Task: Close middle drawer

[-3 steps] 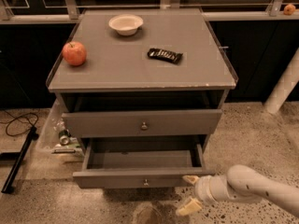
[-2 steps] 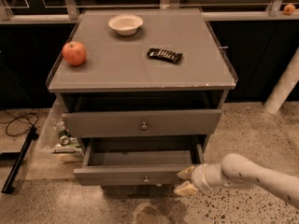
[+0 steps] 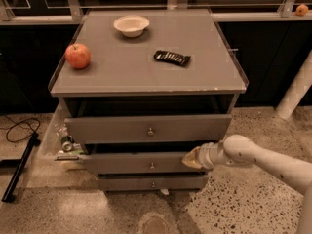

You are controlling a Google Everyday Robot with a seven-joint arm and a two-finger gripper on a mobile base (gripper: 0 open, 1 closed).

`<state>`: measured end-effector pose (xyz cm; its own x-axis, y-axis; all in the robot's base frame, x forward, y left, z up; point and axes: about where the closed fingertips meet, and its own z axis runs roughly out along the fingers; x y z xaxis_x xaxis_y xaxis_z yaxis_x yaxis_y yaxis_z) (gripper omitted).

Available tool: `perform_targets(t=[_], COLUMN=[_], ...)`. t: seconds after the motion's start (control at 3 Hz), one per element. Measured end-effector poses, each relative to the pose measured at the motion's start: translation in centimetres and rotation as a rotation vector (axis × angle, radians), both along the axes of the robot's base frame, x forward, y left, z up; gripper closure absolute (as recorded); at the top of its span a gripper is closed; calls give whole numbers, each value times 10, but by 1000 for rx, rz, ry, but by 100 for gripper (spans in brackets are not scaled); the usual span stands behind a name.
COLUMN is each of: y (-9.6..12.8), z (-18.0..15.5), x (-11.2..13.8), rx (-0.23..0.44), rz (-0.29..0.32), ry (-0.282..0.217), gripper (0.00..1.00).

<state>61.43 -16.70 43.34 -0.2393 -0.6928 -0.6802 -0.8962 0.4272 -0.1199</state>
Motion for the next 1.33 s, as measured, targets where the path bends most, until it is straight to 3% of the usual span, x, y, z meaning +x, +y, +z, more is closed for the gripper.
perform_targets(t=[0.33, 0.67, 1.0, 1.33], y=[-4, -7, -25, -22], z=[8, 10, 17, 14], x=[11, -7, -65, -69], rx=[0, 8, 23, 25], rz=[-10, 2, 11, 16], ry=[-21, -19, 55, 62], gripper=[85, 62, 66, 62])
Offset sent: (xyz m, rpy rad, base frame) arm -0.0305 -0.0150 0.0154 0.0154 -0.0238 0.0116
